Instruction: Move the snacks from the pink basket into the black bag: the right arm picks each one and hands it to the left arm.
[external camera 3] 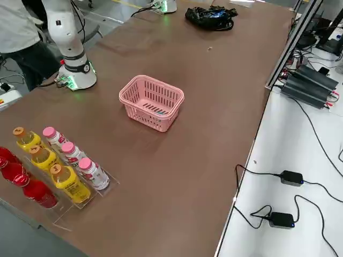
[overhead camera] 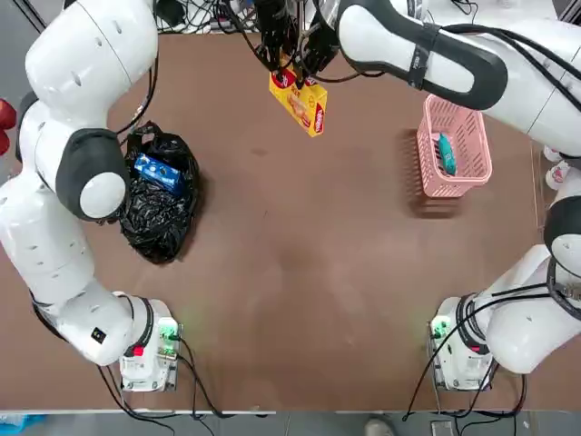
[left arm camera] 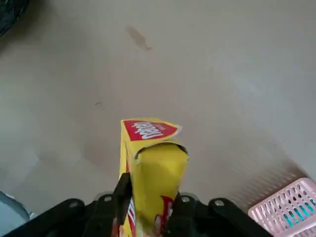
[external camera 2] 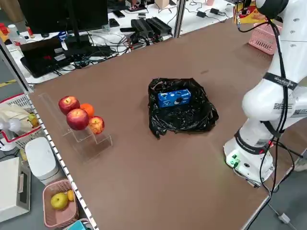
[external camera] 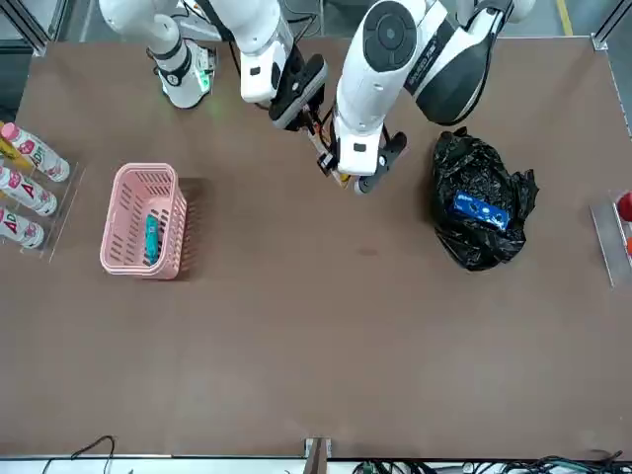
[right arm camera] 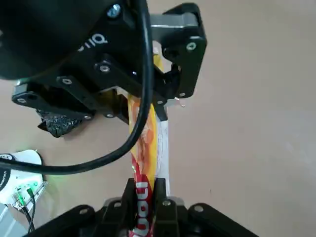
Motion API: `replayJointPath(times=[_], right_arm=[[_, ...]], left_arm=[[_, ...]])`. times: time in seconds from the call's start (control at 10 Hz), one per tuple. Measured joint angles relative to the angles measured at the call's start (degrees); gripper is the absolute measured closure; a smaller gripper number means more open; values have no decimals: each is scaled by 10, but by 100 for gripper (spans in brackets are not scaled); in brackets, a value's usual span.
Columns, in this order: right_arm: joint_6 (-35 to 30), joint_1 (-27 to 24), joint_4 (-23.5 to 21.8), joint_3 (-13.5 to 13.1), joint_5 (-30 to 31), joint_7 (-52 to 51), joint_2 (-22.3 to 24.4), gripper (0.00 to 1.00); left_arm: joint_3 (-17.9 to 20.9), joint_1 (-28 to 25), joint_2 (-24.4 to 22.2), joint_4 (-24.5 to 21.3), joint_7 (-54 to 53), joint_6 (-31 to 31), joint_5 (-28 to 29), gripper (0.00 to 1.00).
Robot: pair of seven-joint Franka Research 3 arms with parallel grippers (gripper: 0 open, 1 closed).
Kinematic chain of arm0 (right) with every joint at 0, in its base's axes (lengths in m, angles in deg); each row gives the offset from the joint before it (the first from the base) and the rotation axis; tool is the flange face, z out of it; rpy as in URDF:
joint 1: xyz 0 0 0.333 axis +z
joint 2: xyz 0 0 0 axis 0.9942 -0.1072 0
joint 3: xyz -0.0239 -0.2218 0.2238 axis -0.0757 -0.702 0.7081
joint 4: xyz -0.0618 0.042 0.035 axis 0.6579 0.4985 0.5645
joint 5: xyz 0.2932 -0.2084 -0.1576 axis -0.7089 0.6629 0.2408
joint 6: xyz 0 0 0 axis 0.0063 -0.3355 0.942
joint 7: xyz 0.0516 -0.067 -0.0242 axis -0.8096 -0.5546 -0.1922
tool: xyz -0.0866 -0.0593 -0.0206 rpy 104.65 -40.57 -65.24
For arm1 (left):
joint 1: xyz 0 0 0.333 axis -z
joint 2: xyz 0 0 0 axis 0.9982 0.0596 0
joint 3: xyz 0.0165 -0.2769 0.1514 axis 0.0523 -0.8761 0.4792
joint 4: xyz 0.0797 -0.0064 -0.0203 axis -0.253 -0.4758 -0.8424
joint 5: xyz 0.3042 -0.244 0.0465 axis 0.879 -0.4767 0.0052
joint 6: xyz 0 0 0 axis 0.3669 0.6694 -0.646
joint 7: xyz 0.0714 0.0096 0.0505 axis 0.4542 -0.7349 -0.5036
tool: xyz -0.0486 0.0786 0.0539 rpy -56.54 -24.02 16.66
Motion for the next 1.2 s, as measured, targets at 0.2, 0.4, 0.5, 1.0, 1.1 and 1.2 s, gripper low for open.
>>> replayJointPath(times=[0.2,0.4,0.5,1.0,1.1,1.2], right_arm=[[2,1,0,0,0,1,0,78],[6,3,1,0,1,10,-1,70],[5,4,4,0,2,13,-1,56],[4,13,8,0,21,37,-1,0],[2,12,8,-3,22,38,-1,0],[0,9,8,-8,22,38,-1,0]], left_arm=[[0,-1,0,1,0,-4,-1,71],[4,-3,-1,2,0,-9,-2,71],[11,-6,-1,2,0,-10,-1,71],[18,-73,1,-22,-62,-87,8,71],[18,-100,2,-36,-68,-91,24,71],[19,-127,1,-54,-70,-94,39,71]])
